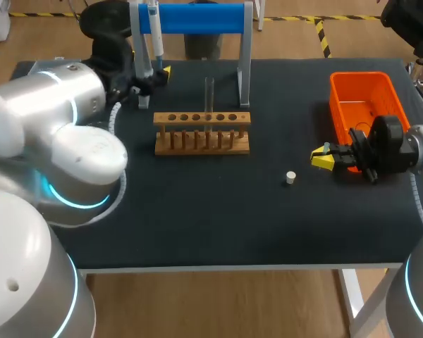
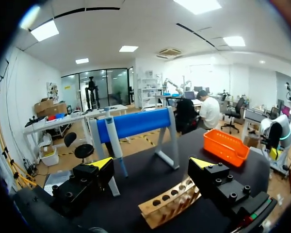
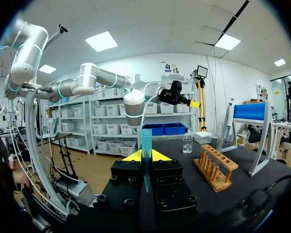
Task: Invert the test tube, pick up the pipette, mount the tip to pipette, aspirate from beaker and dispense into the tube, eject the tip, return the pipette, and cap with the stopper.
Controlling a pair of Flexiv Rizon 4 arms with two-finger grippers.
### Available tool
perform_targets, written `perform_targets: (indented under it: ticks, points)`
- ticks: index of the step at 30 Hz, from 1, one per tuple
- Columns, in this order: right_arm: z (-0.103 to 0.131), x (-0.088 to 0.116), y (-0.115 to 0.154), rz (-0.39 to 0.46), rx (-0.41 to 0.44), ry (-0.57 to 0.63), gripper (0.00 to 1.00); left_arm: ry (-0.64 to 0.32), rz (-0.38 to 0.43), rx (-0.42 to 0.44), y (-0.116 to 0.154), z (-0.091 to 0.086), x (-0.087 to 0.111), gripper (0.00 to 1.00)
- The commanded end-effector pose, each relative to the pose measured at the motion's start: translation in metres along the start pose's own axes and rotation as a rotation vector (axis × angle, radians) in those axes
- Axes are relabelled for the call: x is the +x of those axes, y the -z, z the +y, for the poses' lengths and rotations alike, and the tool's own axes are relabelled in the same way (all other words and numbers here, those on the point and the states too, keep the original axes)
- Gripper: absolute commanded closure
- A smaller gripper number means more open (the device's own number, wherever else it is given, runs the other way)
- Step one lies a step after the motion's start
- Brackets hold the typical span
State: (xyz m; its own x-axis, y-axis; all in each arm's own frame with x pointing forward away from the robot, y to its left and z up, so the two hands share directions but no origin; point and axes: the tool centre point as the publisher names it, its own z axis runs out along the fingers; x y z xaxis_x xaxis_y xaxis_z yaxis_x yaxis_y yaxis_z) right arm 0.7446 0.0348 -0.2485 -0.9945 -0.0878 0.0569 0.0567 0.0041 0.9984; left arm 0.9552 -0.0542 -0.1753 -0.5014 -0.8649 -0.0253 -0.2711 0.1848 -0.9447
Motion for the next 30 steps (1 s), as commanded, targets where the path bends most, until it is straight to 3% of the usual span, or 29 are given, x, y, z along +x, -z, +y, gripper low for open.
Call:
perform_targets:
  ticks: [1,21,30]
  points:
    - [0.000,0.001,-0.001,-0.003,0.001,0.001,1.00,0.009,-0.148,-0.034,-0.018,-0.008,0.001,0.00]
    - [0.000,0.001,-0.001,-0.003,0.001,0.001,1.00,0.054,-0.275,-0.055,-0.072,-0.014,-0.035,0.00]
    - [0.000,0.001,-0.001,-0.003,0.001,0.001,1.00,0.121,-0.333,-0.033,-0.093,-0.011,-0.055,0.00]
